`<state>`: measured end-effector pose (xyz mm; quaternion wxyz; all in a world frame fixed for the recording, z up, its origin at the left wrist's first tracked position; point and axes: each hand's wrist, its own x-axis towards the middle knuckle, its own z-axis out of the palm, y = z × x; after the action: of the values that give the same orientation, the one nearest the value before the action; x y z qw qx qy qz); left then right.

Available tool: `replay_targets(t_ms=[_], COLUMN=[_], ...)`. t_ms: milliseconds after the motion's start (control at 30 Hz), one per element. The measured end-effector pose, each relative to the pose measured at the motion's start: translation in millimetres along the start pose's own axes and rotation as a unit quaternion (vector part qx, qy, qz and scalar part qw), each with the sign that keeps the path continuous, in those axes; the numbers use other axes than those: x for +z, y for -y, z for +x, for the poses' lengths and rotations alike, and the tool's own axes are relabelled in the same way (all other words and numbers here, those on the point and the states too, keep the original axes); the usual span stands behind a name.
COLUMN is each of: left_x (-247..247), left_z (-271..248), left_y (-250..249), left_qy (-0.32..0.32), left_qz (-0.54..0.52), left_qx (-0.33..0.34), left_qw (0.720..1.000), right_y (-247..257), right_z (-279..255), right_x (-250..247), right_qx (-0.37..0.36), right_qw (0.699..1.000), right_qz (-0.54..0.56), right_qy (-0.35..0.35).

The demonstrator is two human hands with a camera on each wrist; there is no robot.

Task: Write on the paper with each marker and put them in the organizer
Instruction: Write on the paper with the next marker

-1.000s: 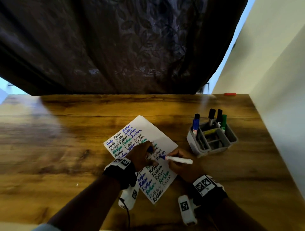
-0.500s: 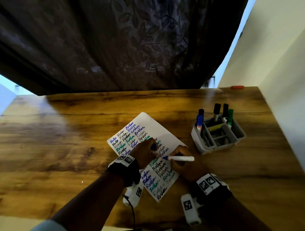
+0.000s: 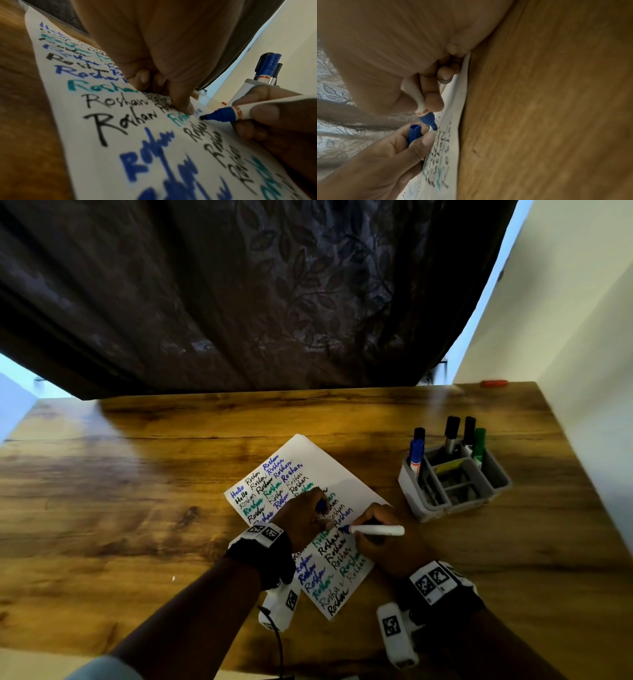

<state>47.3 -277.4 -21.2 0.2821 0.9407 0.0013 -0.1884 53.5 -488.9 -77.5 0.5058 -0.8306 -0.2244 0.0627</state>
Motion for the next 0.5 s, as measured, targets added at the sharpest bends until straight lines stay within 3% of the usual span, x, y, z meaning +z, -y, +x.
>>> replay_targets(t_ms=[500], left_x=[0.4], left_z=[0.6], left_y=[3.5], left_qy=[0.012], left_qz=[-0.014], left_qx=[0.002], left_qw=[1.000], right_y=[0.0], right_z=[-2.2], right_x=[-5.2], right_qx=[0.046], right_qw=[0.999], right_qz=[0.011], right_qy=[-0.003])
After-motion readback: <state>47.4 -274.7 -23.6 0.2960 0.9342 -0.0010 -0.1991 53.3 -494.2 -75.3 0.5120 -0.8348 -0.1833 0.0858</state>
